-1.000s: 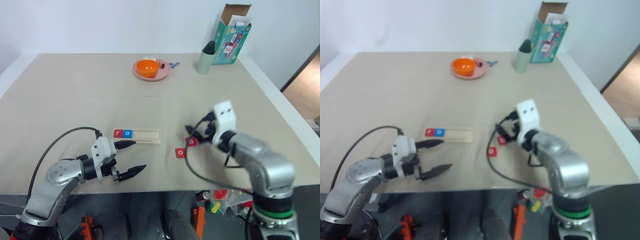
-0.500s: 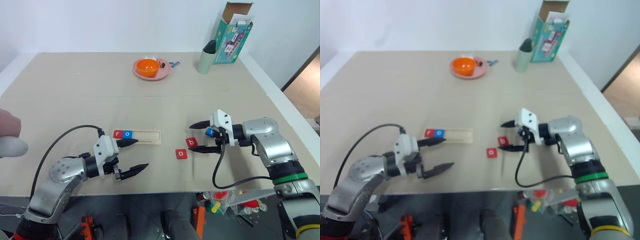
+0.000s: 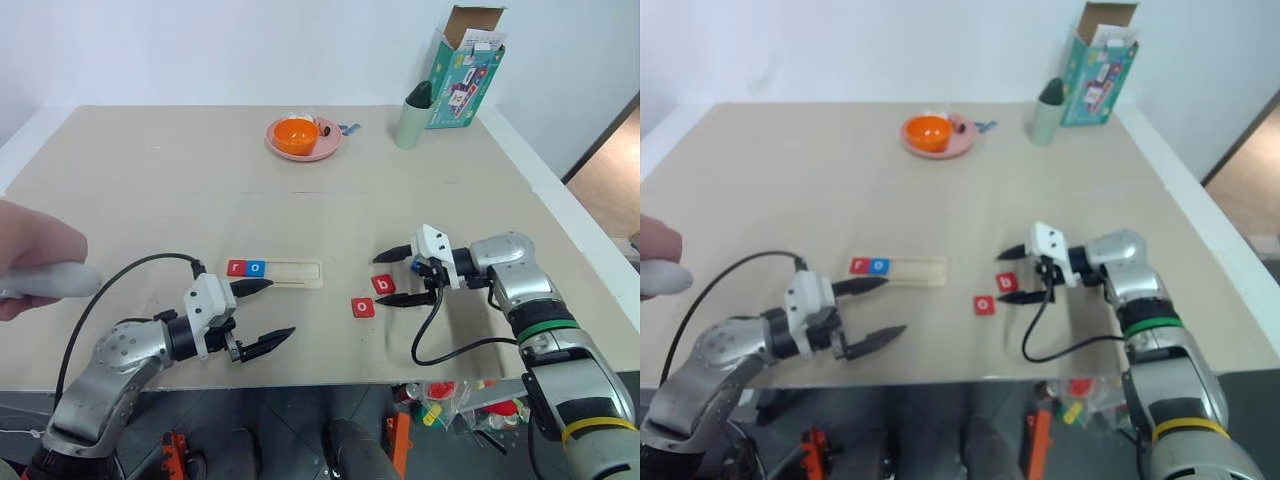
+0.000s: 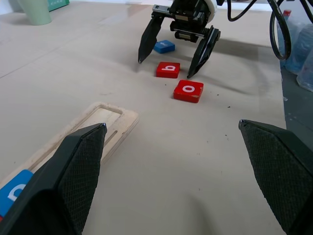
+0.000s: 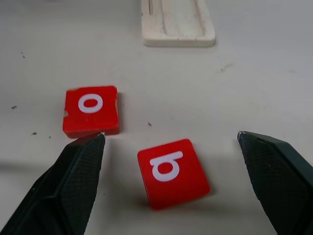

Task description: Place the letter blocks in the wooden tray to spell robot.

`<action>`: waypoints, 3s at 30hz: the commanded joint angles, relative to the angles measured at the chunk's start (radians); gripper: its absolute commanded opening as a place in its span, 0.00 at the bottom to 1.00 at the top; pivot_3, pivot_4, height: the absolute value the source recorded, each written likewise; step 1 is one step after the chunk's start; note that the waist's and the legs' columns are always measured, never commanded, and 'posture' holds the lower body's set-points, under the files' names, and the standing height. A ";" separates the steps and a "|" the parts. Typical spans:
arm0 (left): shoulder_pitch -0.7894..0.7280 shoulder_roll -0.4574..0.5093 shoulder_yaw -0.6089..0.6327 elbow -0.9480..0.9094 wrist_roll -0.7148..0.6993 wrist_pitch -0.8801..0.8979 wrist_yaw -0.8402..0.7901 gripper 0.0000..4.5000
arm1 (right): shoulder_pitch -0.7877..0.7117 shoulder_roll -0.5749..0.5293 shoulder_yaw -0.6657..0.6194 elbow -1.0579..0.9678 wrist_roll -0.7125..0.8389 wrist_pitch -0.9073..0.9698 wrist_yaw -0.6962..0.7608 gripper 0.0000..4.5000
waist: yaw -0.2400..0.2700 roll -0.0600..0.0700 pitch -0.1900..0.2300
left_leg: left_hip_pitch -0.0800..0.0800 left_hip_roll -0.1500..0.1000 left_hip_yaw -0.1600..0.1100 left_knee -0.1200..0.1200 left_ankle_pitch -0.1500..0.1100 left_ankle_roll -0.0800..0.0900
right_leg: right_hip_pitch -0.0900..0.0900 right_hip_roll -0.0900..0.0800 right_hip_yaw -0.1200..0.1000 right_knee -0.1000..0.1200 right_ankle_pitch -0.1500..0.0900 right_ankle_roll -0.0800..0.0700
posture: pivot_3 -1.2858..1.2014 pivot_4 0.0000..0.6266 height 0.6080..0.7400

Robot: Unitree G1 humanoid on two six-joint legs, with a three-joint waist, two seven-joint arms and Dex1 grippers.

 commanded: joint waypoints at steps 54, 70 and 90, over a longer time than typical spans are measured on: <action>0.121 -0.081 0.233 0.037 -0.069 0.007 0.191 1.00 | -0.263 0.507 0.137 -0.011 -0.183 0.320 -0.393 0.29 | -0.002 0.001 0.000 | 0.000 0.004 -0.001 0.001 0.003 -0.005 | -0.004 0.003 -0.003 0.007 0.003 -0.005 | 0.52 0.24 1.00; 0.116 -0.084 0.222 0.031 -0.060 0.010 0.201 1.00 | -0.283 0.490 0.114 0.023 -0.173 0.315 -0.374 0.29 | -0.003 0.001 0.000 | 0.000 0.004 -0.001 0.001 0.004 -0.005 | -0.004 0.003 -0.003 0.007 0.002 -0.006 | 0.52 0.24 1.00; 0.116 -0.085 0.218 0.028 -0.053 0.010 0.199 1.00 | -0.307 0.517 0.120 0.091 -0.186 0.295 -0.396 0.29 | -0.003 0.001 0.000 | 0.000 0.005 -0.001 0.000 0.003 -0.005 | -0.004 0.003 -0.003 0.007 0.002 -0.006 | 0.52 0.24 1.00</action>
